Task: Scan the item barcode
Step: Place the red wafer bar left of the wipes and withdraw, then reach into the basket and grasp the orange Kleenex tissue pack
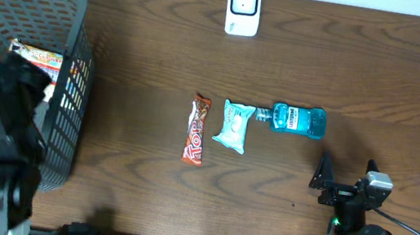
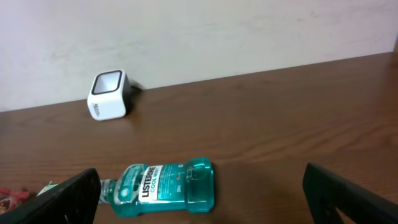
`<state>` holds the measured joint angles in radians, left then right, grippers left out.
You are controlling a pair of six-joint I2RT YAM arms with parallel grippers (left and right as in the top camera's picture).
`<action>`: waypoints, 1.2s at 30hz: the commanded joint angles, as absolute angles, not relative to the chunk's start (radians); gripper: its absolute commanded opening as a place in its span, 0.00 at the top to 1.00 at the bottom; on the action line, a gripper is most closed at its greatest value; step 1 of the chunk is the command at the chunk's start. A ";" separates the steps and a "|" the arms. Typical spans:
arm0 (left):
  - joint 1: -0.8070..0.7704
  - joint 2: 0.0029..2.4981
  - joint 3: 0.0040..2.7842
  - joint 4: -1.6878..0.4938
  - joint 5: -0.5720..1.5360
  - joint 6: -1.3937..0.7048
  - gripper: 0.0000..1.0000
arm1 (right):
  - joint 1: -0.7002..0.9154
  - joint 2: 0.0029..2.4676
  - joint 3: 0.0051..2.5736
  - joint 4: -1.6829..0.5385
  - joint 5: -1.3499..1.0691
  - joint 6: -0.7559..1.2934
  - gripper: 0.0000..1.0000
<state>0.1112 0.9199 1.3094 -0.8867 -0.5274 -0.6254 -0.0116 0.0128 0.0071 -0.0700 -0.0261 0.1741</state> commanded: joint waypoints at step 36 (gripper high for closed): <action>0.540 1.962 1.305 -0.690 -0.254 -1.029 0.16 | -0.007 0.011 0.006 -0.073 -0.021 0.163 0.01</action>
